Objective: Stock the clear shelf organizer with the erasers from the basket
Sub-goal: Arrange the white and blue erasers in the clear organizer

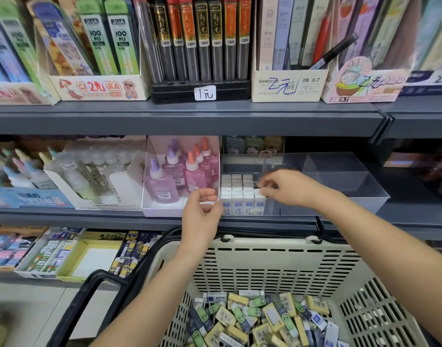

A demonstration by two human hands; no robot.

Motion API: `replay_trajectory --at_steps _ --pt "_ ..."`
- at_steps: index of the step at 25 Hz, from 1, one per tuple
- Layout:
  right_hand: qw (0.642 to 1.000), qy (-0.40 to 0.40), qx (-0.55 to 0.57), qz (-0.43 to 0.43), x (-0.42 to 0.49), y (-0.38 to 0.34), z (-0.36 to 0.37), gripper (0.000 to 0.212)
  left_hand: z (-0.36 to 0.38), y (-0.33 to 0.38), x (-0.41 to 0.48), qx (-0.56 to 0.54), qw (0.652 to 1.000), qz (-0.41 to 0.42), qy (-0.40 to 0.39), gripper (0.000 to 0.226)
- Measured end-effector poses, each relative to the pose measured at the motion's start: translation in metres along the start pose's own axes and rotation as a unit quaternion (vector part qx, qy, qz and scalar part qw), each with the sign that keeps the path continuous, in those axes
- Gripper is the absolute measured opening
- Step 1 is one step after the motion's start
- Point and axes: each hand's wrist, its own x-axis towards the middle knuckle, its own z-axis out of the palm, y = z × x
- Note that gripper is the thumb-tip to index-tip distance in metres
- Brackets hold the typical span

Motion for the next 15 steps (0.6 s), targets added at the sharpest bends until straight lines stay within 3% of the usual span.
replay_trajectory --at_steps 4,7,10,13,15 --pt "0.993 0.112 0.021 -0.019 -0.026 0.002 0.001 0.024 -0.012 0.003 -0.031 -0.004 1.0 -0.008 -0.023 0.021" --pt "0.976 0.179 0.119 -0.037 -0.069 -0.002 0.023 0.017 -0.029 0.001 -0.057 0.109 0.98 -0.056 -0.158 0.012" --pt "0.988 0.049 0.134 -0.066 -0.104 -0.012 0.078 0.018 -0.049 -0.006 -0.08 0.24 0.926 -0.092 -0.275 0.02" --pt "0.986 -0.107 0.078 -0.104 -0.123 -0.023 0.146 0.021 -0.066 -0.018 -0.108 0.32 0.89 -0.117 -0.303 0.027" --pt "0.98 -0.158 0.031 -0.116 -0.124 -0.03 0.185 0.023 -0.075 -0.027 -0.121 0.362 0.871 -0.135 -0.303 0.03"
